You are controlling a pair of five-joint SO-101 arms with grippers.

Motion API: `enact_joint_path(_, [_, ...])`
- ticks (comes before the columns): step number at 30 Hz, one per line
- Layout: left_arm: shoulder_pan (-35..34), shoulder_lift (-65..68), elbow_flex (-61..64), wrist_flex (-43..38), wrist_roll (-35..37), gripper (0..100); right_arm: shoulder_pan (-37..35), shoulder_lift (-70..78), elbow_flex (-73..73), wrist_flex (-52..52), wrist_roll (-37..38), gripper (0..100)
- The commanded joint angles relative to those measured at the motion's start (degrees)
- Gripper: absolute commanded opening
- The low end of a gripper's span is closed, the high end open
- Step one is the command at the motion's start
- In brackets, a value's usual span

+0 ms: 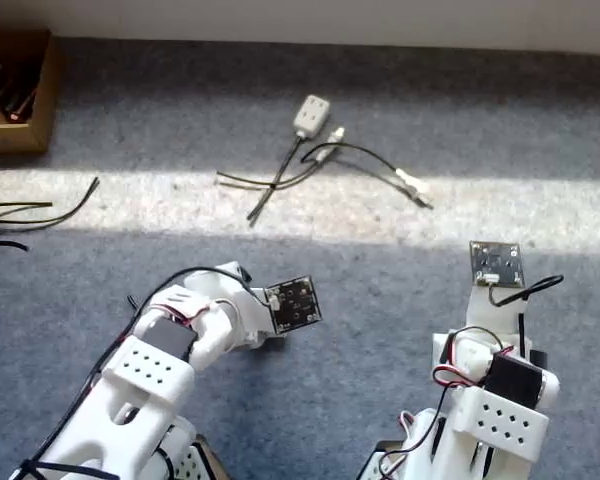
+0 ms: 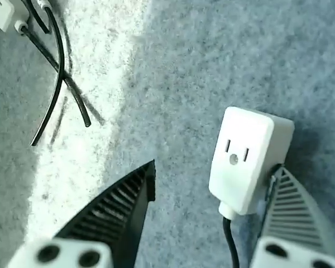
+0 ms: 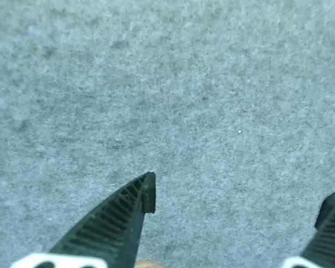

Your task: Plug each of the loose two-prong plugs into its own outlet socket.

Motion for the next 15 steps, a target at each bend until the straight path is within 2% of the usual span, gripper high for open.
enact_joint_path(1, [-1.0, 0.0, -0.4, -3.2, -0.4, 30, -0.4, 0.7, -1.5, 0.6, 0.7, 43.3])
enact_joint_path(7, [-1.7, 0.0, -2.4, -3.7, -0.4, 30, -0.4, 0.7, -1.5, 0.6, 0.7, 43.3])
enact_joint_path(12, [-7.2, 0.0, -5.1, -6.6, -0.6, 30, -0.4, 0.7, -1.5, 0.6, 0.7, 43.3])
enact_joint_path(15, [-10.6, 2.9, -5.8, -10.8, -3.7, 30, -0.4, 0.7, -1.5, 0.6, 0.7, 43.3])
